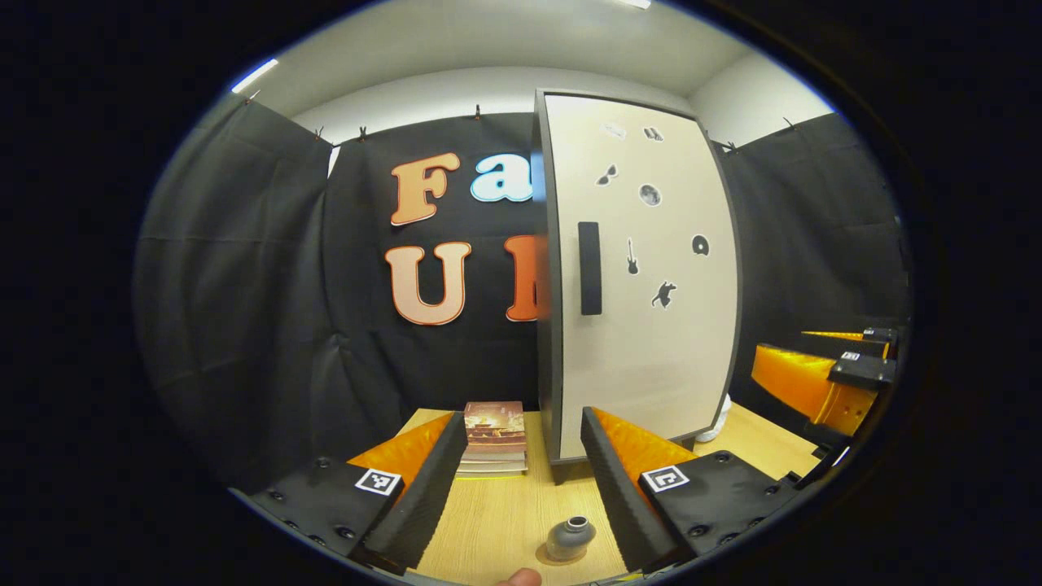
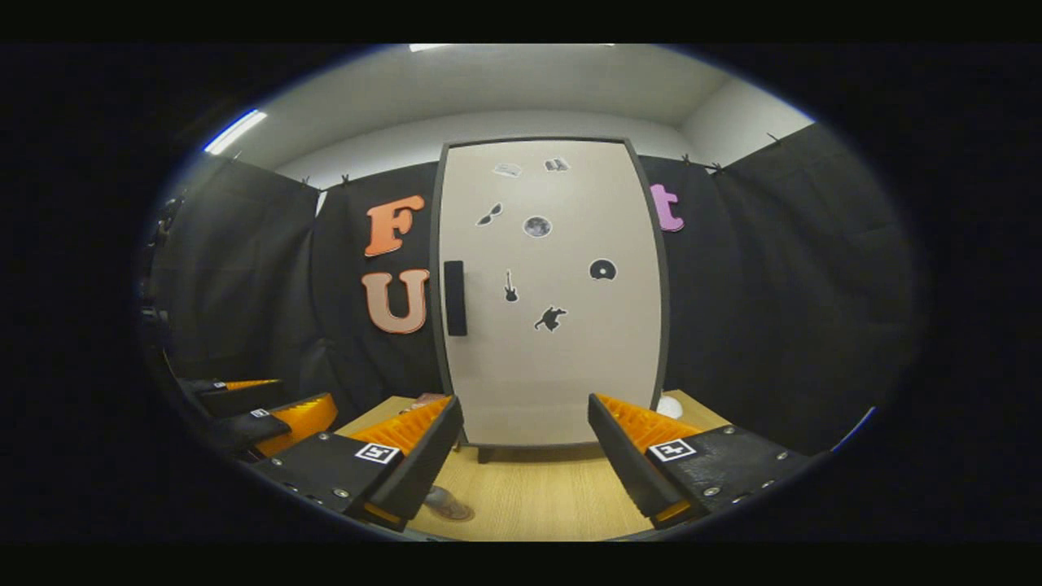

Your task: Open the cabinet door with the right hand, grasp the bottle in the cabinet with the left hand and place it on the coaster, then close the cabinet door with the right hand.

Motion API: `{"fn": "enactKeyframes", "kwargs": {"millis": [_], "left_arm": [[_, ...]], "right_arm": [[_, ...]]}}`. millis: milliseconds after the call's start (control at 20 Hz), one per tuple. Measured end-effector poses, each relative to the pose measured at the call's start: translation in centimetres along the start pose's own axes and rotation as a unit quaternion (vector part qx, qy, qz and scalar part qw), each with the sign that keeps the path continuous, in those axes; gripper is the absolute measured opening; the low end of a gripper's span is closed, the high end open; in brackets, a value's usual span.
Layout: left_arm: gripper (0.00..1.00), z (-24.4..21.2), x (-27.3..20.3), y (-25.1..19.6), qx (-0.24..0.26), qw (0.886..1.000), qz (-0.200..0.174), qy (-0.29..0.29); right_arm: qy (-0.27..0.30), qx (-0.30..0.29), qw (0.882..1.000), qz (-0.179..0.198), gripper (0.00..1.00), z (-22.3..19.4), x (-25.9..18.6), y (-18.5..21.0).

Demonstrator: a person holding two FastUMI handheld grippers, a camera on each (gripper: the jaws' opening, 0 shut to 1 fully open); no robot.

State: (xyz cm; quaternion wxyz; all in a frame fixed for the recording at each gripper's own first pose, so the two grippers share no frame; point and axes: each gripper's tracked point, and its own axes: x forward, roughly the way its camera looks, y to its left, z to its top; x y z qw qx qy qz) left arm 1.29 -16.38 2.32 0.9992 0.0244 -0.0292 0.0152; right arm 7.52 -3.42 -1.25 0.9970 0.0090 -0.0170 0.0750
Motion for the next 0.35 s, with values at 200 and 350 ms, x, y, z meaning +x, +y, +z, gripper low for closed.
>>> {"fn": "enactKeyframes", "kwargs": {"millis": [200, 350], "left_arm": [[0.92, 1.4, -3.6, -0.2, -0.001, 1.000, 0.007, -0.015], [0.92, 1.8, -4.5, -0.1, -0.009, 1.000, 0.008, -0.018]], "right_arm": [[0.002, -0.002, 1.000, 0.000, 0.96, -0.3, -2.8, -0.2], [0.001, -0.003, 1.000, -0.004, 0.95, -0.1, -3.9, -0.4]]}}
